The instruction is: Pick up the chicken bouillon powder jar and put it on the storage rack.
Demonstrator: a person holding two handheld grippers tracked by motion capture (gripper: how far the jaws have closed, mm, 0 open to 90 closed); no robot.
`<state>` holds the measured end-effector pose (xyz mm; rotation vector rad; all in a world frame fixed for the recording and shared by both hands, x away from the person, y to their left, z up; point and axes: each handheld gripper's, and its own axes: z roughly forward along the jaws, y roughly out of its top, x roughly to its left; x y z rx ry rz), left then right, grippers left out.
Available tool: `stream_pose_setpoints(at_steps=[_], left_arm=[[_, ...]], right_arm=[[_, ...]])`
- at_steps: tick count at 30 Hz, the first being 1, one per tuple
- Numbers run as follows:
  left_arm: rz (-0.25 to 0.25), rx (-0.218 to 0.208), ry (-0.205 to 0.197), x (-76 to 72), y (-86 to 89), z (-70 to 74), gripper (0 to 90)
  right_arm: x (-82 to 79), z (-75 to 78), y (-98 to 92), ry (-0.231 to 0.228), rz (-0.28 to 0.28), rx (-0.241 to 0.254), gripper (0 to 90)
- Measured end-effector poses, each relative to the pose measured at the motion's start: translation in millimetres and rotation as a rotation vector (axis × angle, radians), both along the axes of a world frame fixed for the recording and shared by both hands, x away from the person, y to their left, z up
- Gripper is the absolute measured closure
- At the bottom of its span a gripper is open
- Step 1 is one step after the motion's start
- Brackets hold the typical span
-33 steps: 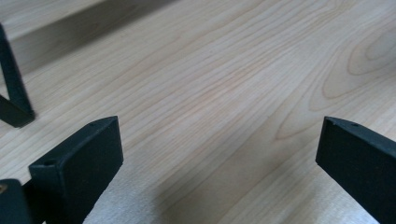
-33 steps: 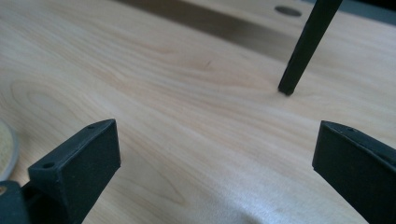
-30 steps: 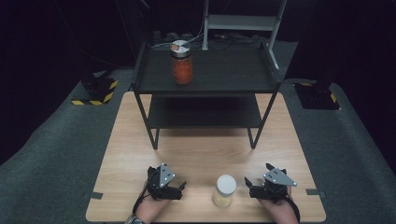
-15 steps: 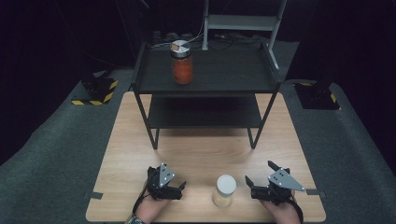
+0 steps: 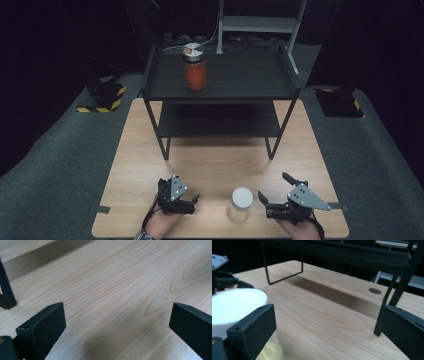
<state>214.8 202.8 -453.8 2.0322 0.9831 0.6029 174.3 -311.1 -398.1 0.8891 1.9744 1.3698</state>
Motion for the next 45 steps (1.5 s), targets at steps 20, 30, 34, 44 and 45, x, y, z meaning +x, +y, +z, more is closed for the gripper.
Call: stream_pose_setpoints(at_steps=[20,30,34,44,45], left_arm=[[0.001,-0.007,0.001,-0.2,0.8,-0.2,1.1],[0.0,-0.01,0.001,-0.2,1.2,-0.4,1.1],[0.0,-0.01,0.001,-0.3,1.4,-0.5,1.0],[0.0,-0.012,0.001,-0.2,1.8,-0.6,1.0],[0.0,-0.012,0.001,-0.2,1.8,-0.6,1.1]], right_arm=[[-6.9,5.6,9.4,-0.025,0.073,0.026,0.2],[-8.8,5.5,19.3,-0.013,0.148,0.039,0.2],[-8.1,3.8,23.5,-0.005,0.172,0.034,0.2],[-2.8,-4.5,28.7,0.028,0.21,0.038,0.4],[-2.0,-5.5,28.7,0.035,0.212,0.04,0.7]])
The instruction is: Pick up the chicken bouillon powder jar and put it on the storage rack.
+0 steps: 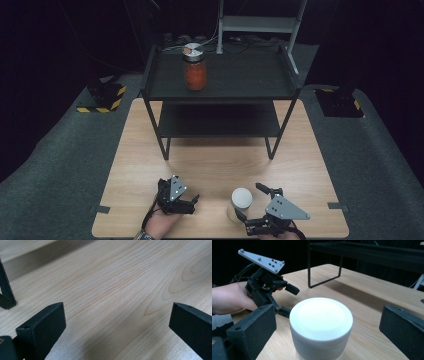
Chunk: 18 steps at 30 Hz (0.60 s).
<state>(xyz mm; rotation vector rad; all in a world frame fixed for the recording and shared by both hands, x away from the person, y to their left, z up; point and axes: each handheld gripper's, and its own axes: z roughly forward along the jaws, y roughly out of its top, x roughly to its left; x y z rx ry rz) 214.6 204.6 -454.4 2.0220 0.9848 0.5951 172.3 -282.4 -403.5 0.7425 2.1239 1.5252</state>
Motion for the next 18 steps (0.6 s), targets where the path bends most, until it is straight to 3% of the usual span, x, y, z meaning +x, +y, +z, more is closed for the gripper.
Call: stream_pose_setpoints(at_steps=[9,18], left_arm=[[-0.003,-0.001,0.003,0.7,0.4,0.2,1.1],[-0.004,0.0,0.005,1.2,0.6,0.4,1.1]], right_arm=[[4.1,-9.2,2.6,0.017,0.023,0.0,9.2],[11.5,-16.0,-1.4,0.051,0.04,0.036,21.4]])
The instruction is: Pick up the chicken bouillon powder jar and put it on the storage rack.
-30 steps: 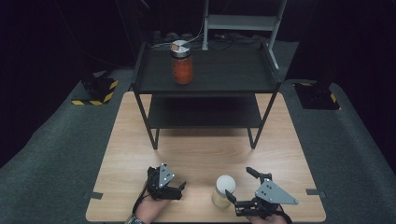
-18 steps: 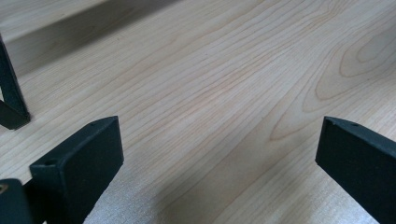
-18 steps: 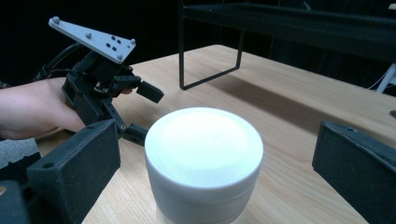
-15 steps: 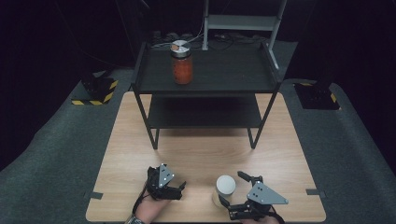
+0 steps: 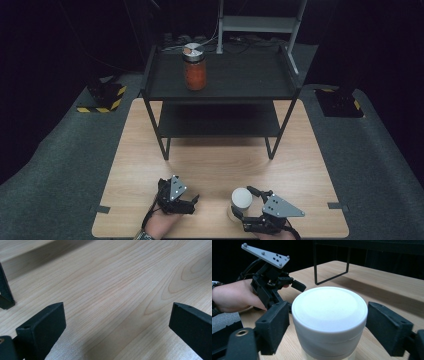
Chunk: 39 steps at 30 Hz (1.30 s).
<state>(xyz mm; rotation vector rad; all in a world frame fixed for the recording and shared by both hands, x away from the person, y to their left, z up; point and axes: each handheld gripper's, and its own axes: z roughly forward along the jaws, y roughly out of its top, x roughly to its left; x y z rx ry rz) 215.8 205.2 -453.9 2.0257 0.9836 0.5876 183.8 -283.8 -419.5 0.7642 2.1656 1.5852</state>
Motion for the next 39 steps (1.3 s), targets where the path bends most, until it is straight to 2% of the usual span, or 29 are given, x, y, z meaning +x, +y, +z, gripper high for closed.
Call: stream_pose_setpoints(at_steps=[9,24,33,39], left_arm=[[-0.001,0.001,0.002,0.5,0.4,0.4,1.1],[0.0,-0.003,0.001,0.2,1.1,0.1,1.1],[-0.003,-0.003,0.003,0.6,0.7,0.1,1.1],[-0.01,0.003,0.003,1.1,0.5,0.5,1.1]], right_arm=[[3.9,-3.8,-3.6,0.014,0.017,0.009,31.4],[3.4,-2.0,-2.3,0.011,0.011,0.002,32.8],[-1.4,3.2,-11.5,-0.02,-0.039,0.042,32.9],[-2.1,7.7,-19.4,-0.039,-0.073,0.048,32.9]])
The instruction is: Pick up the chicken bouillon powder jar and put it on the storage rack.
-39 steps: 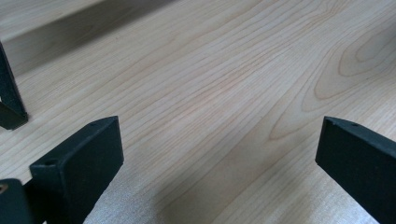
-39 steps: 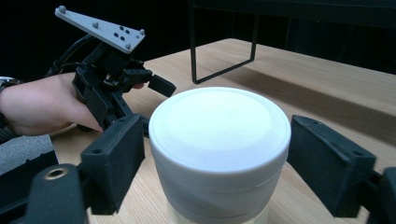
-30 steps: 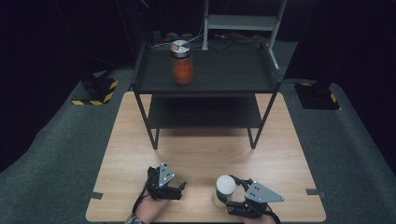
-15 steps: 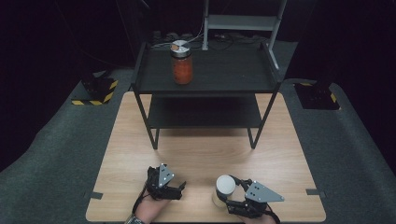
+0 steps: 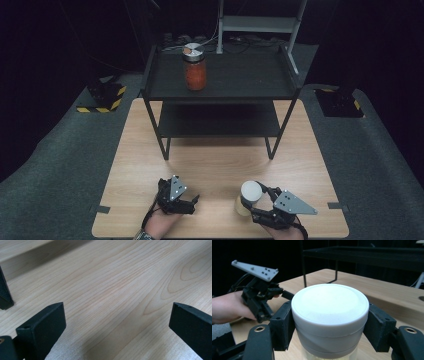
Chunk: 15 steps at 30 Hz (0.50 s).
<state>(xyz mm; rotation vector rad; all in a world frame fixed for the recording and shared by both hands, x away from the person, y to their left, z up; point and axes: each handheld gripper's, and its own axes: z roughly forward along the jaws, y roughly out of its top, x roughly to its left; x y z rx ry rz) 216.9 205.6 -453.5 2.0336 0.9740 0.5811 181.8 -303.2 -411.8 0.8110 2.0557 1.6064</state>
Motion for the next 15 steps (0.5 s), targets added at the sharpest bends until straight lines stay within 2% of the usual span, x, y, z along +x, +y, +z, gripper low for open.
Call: stream_pose_setpoints(at_steps=[15], left_arm=[[-0.012,-0.014,0.006,1.8,3.5,-0.3,1.1]], right_arm=[[2.6,23.1,-14.0,-0.038,-0.085,0.01,32.9]])
